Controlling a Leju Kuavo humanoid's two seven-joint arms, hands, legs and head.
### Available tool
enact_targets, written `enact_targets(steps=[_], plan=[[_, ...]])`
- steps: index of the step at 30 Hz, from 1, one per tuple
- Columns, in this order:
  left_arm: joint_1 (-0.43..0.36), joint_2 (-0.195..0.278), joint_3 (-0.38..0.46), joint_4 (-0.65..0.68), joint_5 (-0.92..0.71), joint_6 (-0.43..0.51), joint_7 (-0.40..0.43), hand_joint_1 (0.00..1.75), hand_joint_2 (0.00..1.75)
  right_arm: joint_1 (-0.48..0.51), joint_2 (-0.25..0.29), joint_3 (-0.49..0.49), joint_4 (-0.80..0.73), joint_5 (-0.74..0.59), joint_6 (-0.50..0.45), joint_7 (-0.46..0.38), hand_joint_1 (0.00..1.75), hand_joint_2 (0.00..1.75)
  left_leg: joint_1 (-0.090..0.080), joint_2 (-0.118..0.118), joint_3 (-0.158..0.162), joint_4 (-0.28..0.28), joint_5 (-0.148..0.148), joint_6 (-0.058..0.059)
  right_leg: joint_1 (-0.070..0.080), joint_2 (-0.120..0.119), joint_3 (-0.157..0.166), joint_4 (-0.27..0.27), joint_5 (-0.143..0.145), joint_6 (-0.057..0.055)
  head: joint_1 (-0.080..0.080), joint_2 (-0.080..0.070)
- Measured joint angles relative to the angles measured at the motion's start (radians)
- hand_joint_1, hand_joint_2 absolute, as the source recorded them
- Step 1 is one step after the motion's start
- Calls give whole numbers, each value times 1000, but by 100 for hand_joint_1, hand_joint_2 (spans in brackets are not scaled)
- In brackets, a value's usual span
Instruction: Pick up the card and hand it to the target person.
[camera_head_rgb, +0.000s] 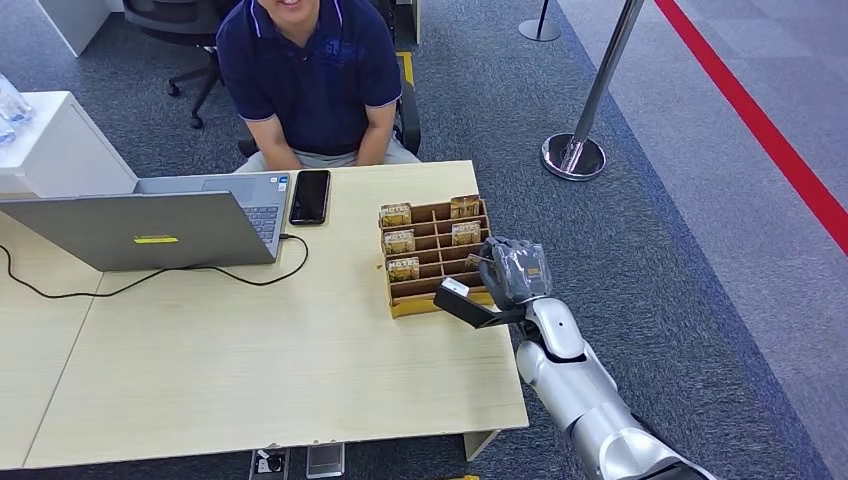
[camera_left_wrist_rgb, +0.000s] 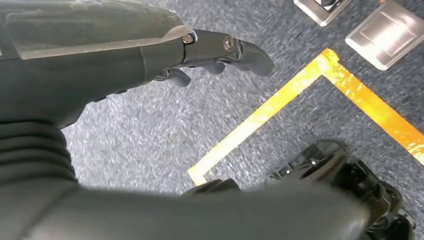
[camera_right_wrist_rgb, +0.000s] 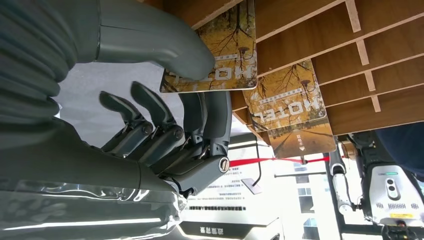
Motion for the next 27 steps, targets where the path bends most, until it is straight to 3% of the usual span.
enact_targets(steps=[6, 17, 27], plan=[[0, 1, -12, 0, -2, -49, 4, 0, 175, -1, 0, 0, -2, -2, 8, -12, 175, 175, 0, 0, 0, 0, 0, 0, 0, 0, 0, 0, 0, 0, 0, 0], [0, 1, -13, 0, 8, -33, 24, 0, 175, 7, 3, -11, -14, -81, -2, -66, 175, 175, 0, 0, -1, 0, 0, 0, 0, 0, 0, 0, 0, 0, 1, 0], [-10, 4, -13, 0, 6, -32, 21, 0, 175, 28, 8, -17, -147, -136, -22, -104, 175, 175, 0, 0, -2, 0, 0, 0, 0, 0, -1, 0, 0, 0, 0, 0]])
